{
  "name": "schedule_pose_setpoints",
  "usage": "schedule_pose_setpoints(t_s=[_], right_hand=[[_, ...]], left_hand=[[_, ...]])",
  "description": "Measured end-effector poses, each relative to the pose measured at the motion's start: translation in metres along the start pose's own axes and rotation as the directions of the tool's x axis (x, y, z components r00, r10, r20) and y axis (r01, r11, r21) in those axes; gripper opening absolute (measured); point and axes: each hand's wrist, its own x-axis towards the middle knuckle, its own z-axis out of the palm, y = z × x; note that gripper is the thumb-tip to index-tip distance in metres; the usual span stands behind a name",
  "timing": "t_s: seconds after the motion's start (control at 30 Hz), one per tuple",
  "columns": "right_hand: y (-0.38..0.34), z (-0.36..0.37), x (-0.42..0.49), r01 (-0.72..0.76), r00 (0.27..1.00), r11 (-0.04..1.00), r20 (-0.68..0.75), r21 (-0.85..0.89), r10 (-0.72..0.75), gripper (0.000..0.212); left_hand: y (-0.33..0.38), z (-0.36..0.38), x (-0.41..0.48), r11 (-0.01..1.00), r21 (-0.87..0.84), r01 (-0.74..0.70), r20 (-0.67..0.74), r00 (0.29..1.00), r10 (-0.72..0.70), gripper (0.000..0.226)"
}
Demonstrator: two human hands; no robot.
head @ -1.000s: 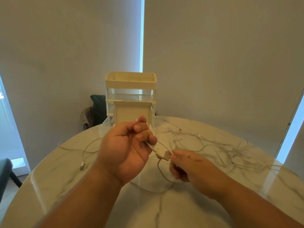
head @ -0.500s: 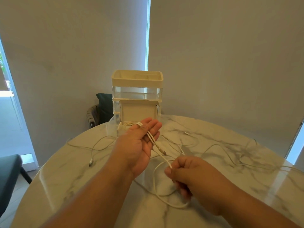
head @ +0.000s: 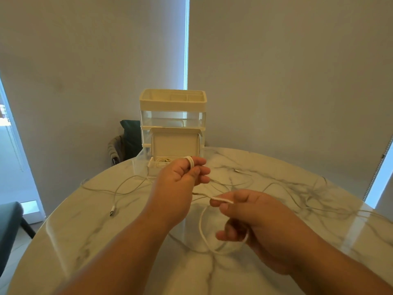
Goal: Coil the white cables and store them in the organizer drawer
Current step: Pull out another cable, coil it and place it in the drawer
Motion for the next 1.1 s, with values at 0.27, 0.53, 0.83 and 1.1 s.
schedule_pose_setpoints(t_s=[0.27,0.53,0.83,1.1], right_hand=[[-0.012,-0.008,0.0,-0.07,0.996,0.894,-0.014,0.442,0.085,0.02],[-0.006,-0.016,0.006,0.183,0.961,0.983,-0.205,-0.017,-0.183,0.021],[-0.011,-0.034,0.008,0.366,0.74,0.584,-0.153,-0.725,-0.655,0.013],[-0.007,-0.045,0.02,0.385,0.64,0.434,-0.103,-0.814,-0.762,0.012]], left_hand=[[-0.002,0.004,-0.004,0.963,0.262,-0.065,0.194,0.981,0.014,0.021],[0.005,0.009,-0.013,0.943,0.333,-0.014,0.356,0.928,-0.112,0.024],[0.012,0.013,-0.019,0.871,0.471,-0.142,0.524,0.839,-0.147,0.026],[0.016,0.017,-0.021,0.856,0.486,-0.179,0.534,0.836,-0.128,0.029]])
